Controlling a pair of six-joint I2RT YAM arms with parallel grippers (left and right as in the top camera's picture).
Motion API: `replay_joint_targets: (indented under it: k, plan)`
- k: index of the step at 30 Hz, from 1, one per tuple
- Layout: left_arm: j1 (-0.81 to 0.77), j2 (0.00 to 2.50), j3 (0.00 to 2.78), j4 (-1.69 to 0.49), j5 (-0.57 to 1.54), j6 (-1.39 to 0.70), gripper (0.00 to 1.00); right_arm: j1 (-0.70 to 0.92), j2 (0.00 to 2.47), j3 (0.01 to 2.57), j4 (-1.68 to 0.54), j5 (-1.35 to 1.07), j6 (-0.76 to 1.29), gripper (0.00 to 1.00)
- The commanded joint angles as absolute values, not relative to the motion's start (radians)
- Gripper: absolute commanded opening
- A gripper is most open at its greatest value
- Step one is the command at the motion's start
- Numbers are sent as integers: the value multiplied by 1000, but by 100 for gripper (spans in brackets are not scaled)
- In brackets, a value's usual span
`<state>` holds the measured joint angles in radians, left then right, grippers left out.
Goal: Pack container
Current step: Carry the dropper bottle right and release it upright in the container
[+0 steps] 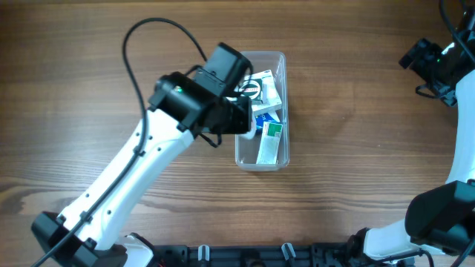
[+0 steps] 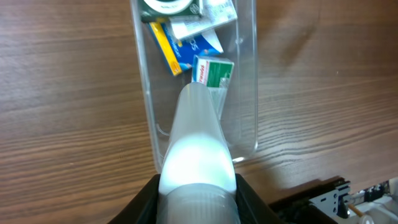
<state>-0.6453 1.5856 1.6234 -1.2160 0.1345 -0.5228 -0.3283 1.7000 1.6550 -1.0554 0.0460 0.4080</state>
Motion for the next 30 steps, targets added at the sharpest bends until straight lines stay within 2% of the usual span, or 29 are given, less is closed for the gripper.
replay_joint_targets:
  k: [1,12,21,30]
  plan:
    - [-703,1646,1650,-1196,76,-597,31,-326,1711,1650,-1054,56,421,100]
    - [-743,1899,1650,-1158,65,-619,30,-326,1711,1650,-1054,56,422,100]
    - [-744,1916,1650,-1175,16,-619,30,-326,1711,1650,-1054,56,422,100]
    - [-744,1916,1650,-1174,17,-618,40,-326,1711,1650,-1053,56,422,100]
